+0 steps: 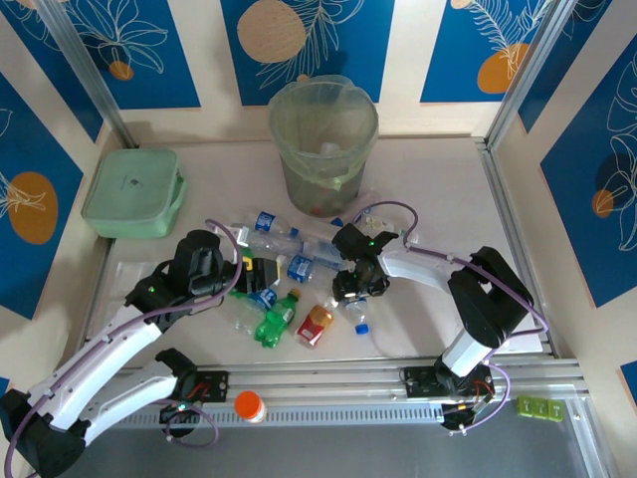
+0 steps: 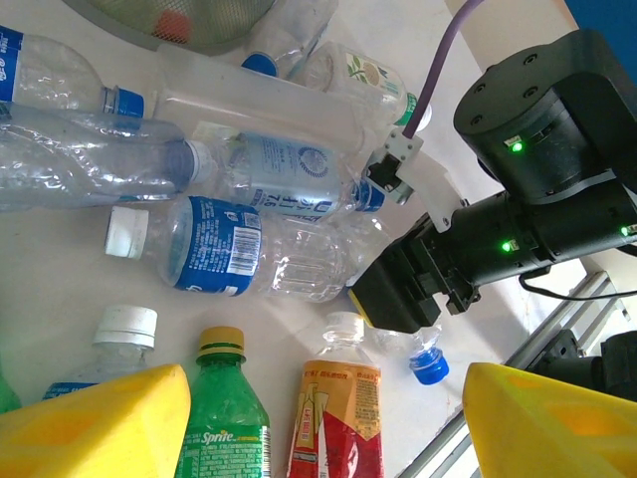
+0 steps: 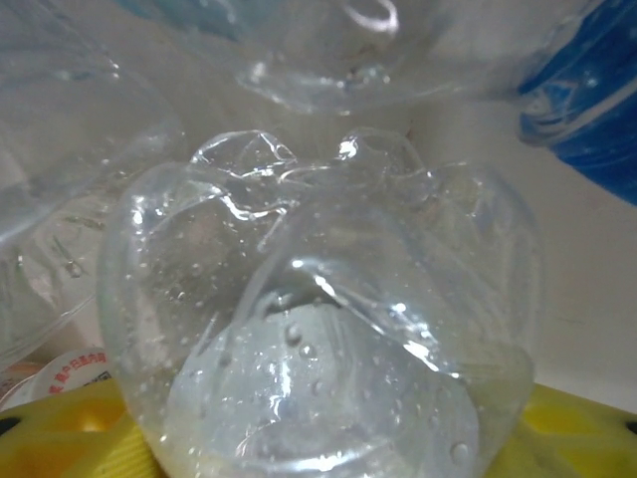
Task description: Put the plastic bottles in the bin
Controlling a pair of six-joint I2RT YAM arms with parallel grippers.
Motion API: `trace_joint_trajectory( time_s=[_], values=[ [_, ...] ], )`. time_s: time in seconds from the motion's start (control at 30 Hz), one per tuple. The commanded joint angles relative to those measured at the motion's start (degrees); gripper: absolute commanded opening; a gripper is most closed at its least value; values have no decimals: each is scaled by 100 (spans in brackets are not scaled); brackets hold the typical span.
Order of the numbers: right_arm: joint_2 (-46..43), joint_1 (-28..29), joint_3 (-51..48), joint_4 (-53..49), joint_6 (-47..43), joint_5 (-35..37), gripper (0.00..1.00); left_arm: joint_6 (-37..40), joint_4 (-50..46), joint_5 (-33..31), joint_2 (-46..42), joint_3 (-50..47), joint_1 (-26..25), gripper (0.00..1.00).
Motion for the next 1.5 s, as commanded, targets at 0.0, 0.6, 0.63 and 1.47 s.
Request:
trace_joint_trajectory(
  time_s=[0.0, 0.6, 0.63, 1.47],
  values=[
    [-49, -19, -145, 89, 63, -146, 62, -38, 111, -23, -64, -48, 11, 73],
    [-1084, -54, -455, 27, 118, -31, 52, -59, 57, -22, -51, 47, 11, 73],
    [-1184, -55, -465, -7, 123, -16, 52, -49, 32, -32, -51, 80, 11, 72],
    [-2764, -848, 2834, -318, -722, -256, 51, 1128, -595, -1135, -82, 1757, 24, 73]
  ],
)
